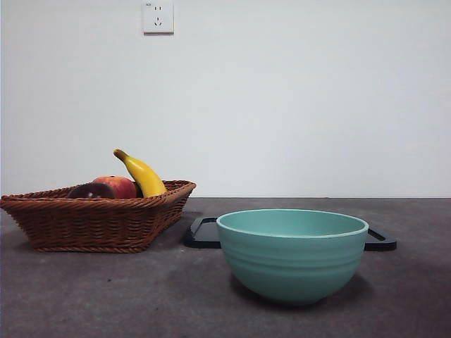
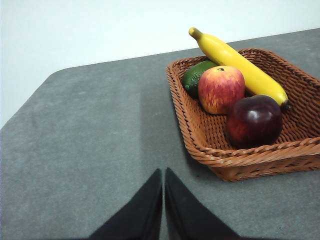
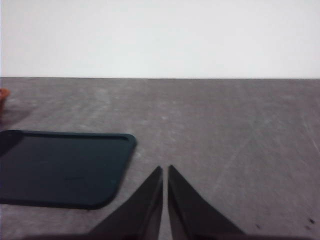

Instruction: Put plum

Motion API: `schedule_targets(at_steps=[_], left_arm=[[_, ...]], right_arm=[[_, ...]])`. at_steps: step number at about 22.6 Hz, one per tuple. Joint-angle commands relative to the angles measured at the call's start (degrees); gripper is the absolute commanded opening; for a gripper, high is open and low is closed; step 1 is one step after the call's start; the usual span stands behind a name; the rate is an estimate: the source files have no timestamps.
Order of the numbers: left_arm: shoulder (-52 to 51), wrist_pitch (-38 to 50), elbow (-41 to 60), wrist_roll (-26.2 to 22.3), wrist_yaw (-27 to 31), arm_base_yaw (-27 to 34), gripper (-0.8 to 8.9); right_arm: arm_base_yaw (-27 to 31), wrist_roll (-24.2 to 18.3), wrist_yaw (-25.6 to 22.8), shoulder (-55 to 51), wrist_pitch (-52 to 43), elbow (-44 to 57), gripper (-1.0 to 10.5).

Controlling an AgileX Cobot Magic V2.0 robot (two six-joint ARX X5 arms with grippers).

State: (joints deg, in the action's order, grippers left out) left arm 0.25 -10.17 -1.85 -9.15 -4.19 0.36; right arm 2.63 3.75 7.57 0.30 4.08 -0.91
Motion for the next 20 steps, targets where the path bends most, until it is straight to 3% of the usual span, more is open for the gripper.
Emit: schedule_targets(at_steps=[1, 6, 20], left_arm=[[-0.09, -0.52, 1.18, -0.24, 0.20, 0.11, 0.07], [-0.07, -0.52, 1.18, -0.24, 0.20, 0.11, 0.07], [-0.07, -0.52, 1.16, -0.24, 0.20, 0.11, 0.07]], right_arm=[[0.02, 1.25, -2.23, -0.09, 1.18, 0.31, 0.1], [0.02, 1.62, -4.92, -0.09, 6.25, 0.31, 0.1], [0.02, 1.60, -4.81, -0.09, 4.90, 0.26, 0.1]])
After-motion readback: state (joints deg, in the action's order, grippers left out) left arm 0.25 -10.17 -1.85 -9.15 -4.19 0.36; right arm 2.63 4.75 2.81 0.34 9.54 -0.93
